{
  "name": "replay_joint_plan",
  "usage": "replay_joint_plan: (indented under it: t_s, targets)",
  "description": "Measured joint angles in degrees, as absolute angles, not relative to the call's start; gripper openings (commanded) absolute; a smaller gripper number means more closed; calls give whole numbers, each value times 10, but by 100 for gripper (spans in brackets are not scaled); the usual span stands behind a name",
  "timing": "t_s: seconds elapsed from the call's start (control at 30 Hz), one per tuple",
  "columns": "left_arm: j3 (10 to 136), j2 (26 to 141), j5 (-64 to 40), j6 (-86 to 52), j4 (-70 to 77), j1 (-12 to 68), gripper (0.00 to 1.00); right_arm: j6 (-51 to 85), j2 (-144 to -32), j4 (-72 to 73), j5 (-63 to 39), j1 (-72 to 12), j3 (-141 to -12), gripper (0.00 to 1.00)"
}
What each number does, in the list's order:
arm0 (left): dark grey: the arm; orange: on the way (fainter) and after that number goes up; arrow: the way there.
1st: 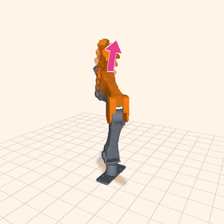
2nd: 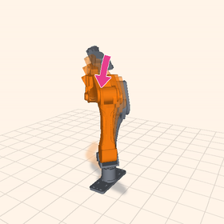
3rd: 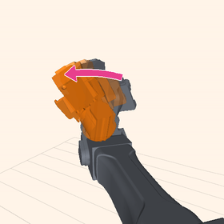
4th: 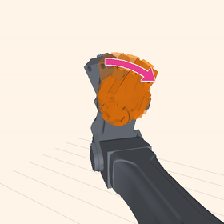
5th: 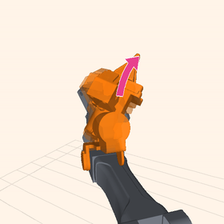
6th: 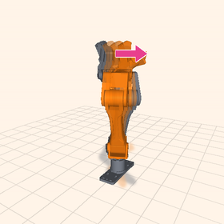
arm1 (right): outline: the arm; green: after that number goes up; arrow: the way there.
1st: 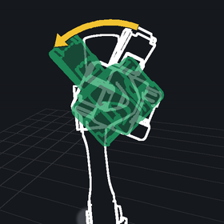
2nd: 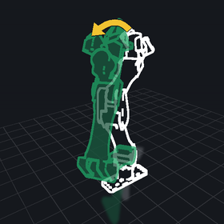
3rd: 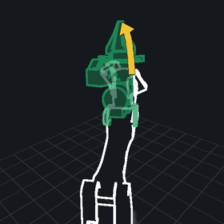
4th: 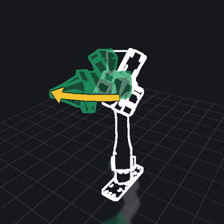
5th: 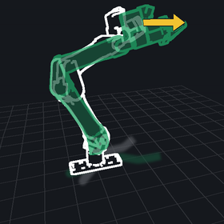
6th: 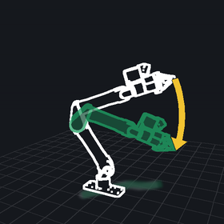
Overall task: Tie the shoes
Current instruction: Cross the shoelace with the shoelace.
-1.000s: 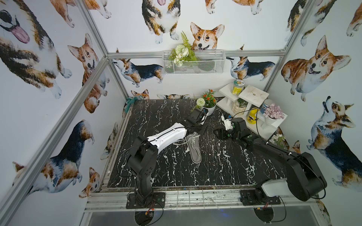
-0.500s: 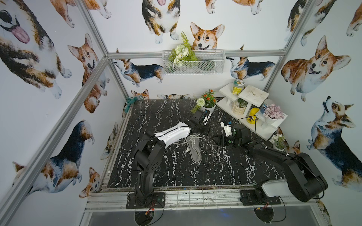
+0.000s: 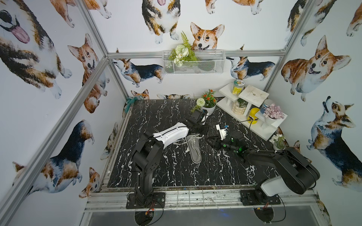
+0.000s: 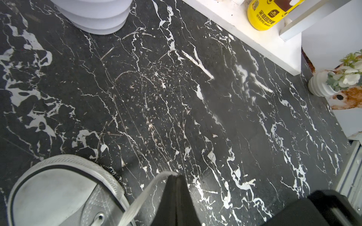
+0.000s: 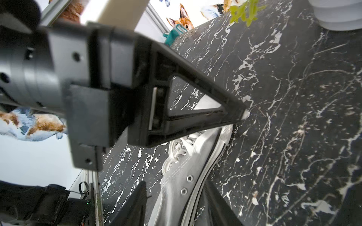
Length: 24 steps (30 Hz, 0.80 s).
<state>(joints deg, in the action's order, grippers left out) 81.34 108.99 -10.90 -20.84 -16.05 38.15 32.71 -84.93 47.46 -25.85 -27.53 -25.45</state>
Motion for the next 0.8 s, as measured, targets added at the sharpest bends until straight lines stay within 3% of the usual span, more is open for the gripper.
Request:
replay_joint_plan:
  t_s: [0.33, 0.7, 0.8]
  targets:
    - [813, 1087, -114, -213, -161, 378, 2, 356, -948, 550, -222, -305, -294, 44]
    - [802, 1081, -117, -213, -159, 366, 2, 359, -988, 554, -196, -311, -328, 0]
    - [797, 1074, -118, -213, -157, 361, 4, 358, -989, 545, -194, -311, -331, 0]
